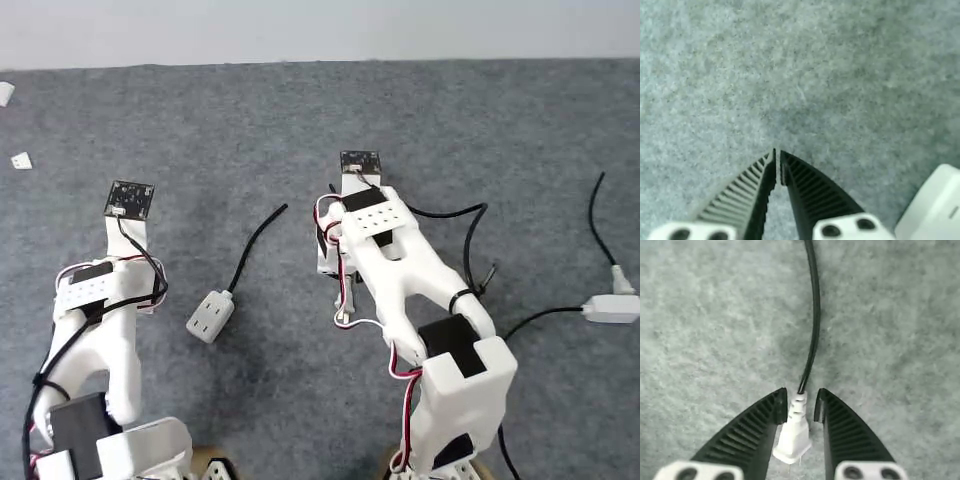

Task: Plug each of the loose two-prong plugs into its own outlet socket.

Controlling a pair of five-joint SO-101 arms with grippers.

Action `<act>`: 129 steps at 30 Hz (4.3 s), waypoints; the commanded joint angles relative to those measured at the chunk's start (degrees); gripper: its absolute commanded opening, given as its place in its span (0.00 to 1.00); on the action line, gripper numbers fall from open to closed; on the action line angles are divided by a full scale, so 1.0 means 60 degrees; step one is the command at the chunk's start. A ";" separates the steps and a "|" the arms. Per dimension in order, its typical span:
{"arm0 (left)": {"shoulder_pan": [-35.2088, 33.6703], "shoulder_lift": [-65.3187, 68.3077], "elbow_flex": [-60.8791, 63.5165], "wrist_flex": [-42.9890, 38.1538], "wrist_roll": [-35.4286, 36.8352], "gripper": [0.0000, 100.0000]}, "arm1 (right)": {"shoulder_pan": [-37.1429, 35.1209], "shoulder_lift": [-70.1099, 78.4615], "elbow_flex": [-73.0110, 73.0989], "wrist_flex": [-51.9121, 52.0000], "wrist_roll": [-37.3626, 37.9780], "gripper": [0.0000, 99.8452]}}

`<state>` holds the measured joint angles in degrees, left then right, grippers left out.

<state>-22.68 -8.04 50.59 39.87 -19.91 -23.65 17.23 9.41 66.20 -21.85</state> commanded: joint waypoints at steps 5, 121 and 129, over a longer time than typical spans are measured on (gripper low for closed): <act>0.0029 -0.0015 -0.0476 0.0000 -0.0059 0.02 | -0.0286 -0.0608 0.0147 -0.0022 0.0088 0.10; 0.2418 0.0073 -0.0784 0.3121 -0.0425 0.15 | -0.0330 -0.1077 0.0557 -0.0755 0.1319 0.01; 0.4161 -0.1099 -0.0857 0.5568 0.2212 0.01 | -0.0168 -0.1150 0.0542 -0.0755 0.1333 0.01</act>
<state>-1.93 -11.12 47.69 68.79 -12.88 -26.20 14.07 12.92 62.42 -14.64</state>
